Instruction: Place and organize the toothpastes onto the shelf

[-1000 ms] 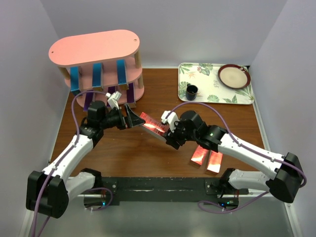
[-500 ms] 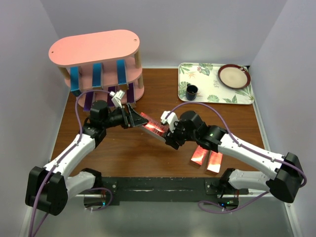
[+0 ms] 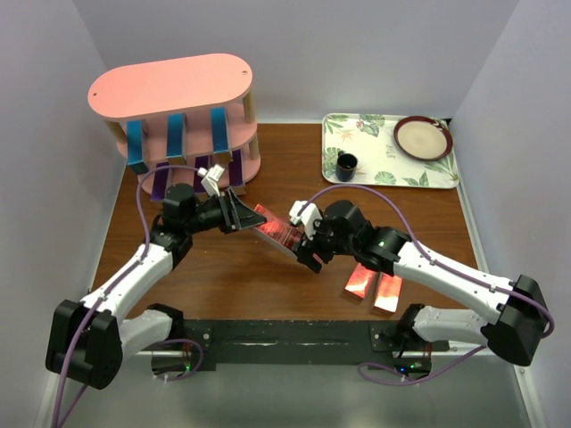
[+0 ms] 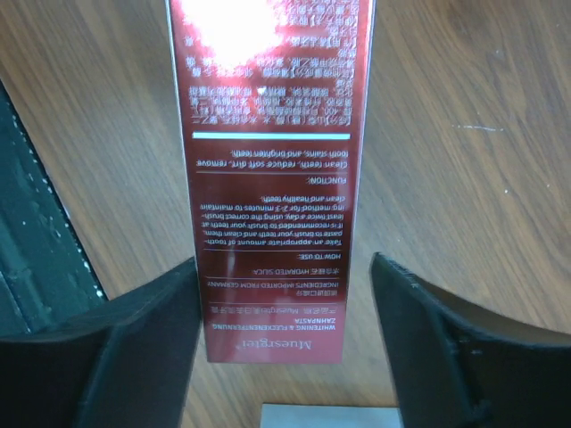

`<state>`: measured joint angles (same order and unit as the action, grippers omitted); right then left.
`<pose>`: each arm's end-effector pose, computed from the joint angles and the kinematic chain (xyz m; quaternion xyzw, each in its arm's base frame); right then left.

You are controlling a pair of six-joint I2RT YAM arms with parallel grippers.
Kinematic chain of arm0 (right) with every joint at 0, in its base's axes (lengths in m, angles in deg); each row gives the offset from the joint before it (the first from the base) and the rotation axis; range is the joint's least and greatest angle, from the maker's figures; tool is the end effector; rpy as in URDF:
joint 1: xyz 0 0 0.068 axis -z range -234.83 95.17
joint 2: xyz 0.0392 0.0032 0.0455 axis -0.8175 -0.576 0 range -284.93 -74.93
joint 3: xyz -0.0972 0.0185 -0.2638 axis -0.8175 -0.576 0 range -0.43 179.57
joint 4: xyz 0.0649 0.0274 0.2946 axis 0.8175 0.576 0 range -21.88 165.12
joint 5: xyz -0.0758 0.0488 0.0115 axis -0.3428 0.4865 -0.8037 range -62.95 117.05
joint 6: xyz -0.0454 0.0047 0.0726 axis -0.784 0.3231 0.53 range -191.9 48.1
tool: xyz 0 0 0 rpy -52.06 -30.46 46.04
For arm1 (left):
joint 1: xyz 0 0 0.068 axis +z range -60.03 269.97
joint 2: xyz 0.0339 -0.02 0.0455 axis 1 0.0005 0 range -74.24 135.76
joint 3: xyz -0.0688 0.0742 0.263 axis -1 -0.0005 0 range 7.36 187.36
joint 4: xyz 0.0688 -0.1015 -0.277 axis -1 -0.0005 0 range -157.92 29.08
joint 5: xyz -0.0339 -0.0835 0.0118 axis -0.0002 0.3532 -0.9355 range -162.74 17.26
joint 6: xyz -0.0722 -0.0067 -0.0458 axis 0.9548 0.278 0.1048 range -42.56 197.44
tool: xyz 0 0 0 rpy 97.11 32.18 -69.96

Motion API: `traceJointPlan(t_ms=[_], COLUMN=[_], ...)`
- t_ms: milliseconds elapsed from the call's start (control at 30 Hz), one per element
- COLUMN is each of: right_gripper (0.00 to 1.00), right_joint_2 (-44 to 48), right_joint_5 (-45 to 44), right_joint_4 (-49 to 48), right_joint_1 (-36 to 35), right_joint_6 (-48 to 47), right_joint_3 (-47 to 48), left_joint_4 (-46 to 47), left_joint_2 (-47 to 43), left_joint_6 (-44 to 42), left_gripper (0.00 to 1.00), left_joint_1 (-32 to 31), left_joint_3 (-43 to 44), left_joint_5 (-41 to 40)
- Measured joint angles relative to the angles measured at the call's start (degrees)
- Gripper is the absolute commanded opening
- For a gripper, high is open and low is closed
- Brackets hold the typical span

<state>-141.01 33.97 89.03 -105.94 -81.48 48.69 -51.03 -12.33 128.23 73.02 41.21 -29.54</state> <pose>0.1942 0.2553 0.2449 -0.4758 0.7604 0.2062 0.3909 0.2690 -0.1362 0.2314 -0.0125 0.7833 -0.5514 0.2866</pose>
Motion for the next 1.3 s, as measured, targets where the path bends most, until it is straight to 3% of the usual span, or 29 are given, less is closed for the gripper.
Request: traceJointPlan(t_ms=[133,500,800,1300], right_gripper=[0.99,0.99,0.99,0.99], right_joint_2=[0.0,9.9,22.4,21.6], right_joint_5=[-2.3,-14.2,-24.6,-28.5], right_joint_4=[-1.0,-6.0,-11.8,-12.3], right_joint_1=[-0.3,-0.3,-0.3,-0.3], right_joint_6=[0.3,3.8,6.7,8.2], right_joint_3=[0.0,-4.4,-10.9,-11.8], left_joint_4=[-0.1,-3.5,-4.8,12.7], left_joint_2=[-1.1,-10.1,-16.2,-15.2], left_joint_6=[-0.1,-2.1,-3.3,0.0], left_gripper=[0.0,0.0,0.0,0.0], left_joint_1=[0.0,0.8,1.2,1.4], left_joint_3=[0.0,3.4,11.2,17.7], left_joint_5=[-0.3,-9.2,-25.8,-53.3])
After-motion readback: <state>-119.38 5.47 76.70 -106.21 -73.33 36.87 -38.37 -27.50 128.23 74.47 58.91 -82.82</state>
